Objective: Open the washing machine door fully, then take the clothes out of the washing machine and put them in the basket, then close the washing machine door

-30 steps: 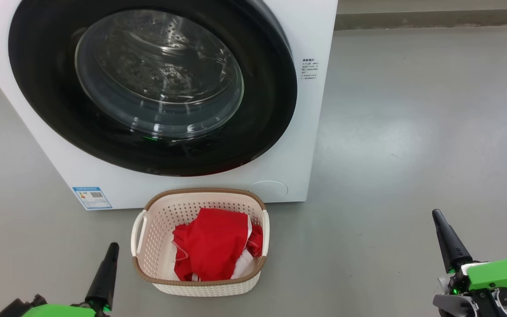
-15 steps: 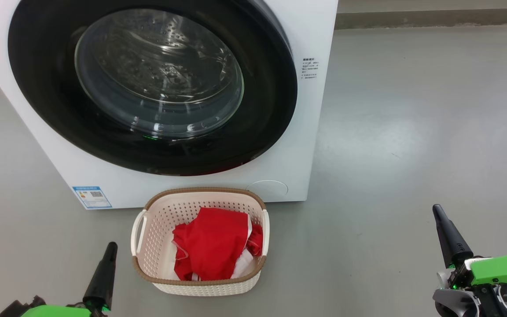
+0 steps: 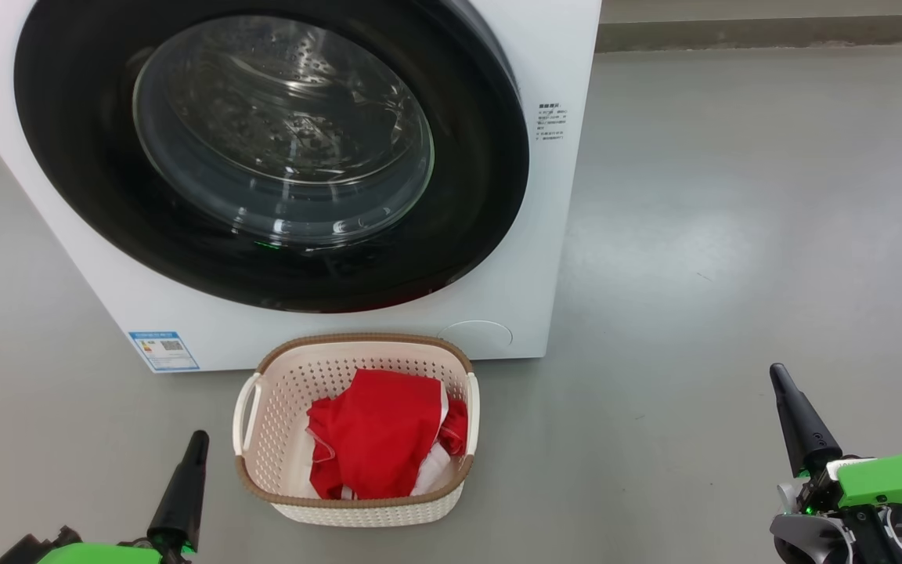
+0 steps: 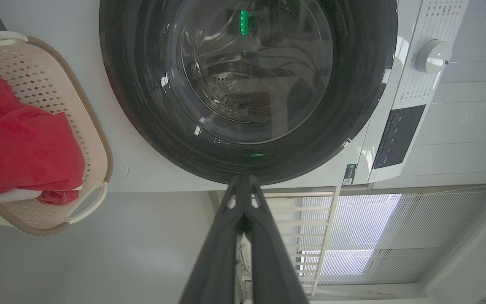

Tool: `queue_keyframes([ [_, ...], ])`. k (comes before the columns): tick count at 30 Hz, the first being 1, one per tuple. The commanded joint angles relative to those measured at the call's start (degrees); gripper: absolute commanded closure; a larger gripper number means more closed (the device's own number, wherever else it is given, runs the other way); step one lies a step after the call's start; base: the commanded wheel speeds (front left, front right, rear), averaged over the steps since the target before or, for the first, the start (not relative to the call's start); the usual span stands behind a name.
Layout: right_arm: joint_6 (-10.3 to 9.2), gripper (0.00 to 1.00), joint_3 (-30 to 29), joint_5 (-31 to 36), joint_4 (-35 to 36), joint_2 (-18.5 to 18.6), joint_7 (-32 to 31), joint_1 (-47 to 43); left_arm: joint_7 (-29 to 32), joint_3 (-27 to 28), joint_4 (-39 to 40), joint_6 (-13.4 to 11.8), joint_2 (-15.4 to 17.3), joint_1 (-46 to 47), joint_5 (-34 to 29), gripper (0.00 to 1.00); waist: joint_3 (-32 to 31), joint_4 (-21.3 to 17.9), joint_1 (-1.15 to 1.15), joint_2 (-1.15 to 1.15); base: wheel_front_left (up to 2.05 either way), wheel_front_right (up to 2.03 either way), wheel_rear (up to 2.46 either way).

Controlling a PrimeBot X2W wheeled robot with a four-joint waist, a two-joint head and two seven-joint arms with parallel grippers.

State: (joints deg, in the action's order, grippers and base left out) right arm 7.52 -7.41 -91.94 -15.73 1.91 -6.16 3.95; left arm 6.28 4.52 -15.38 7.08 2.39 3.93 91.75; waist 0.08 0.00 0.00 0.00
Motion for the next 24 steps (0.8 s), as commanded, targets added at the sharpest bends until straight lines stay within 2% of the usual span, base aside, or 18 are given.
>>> queue_keyframes([
  [1, -0.03, 1.00, 0.81, -0.16, 1.48, 0.97, -0.38, 2.51, 0.26, 2.08, 1.09, 0.41, 0.49, 2.54, 0.35, 1.00, 0.00, 0.00, 0.00, 0.00, 0.00, 0.00, 0.00],
  [24, -0.03, 1.00, 0.82, -0.17, 1.48, 0.97, -0.38, 2.51, 0.25, 2.07, 1.10, 0.41, 0.49, 2.54, 0.36, 1.00, 0.00, 0.00, 0.00, 0.00, 0.00, 0.00, 0.00],
])
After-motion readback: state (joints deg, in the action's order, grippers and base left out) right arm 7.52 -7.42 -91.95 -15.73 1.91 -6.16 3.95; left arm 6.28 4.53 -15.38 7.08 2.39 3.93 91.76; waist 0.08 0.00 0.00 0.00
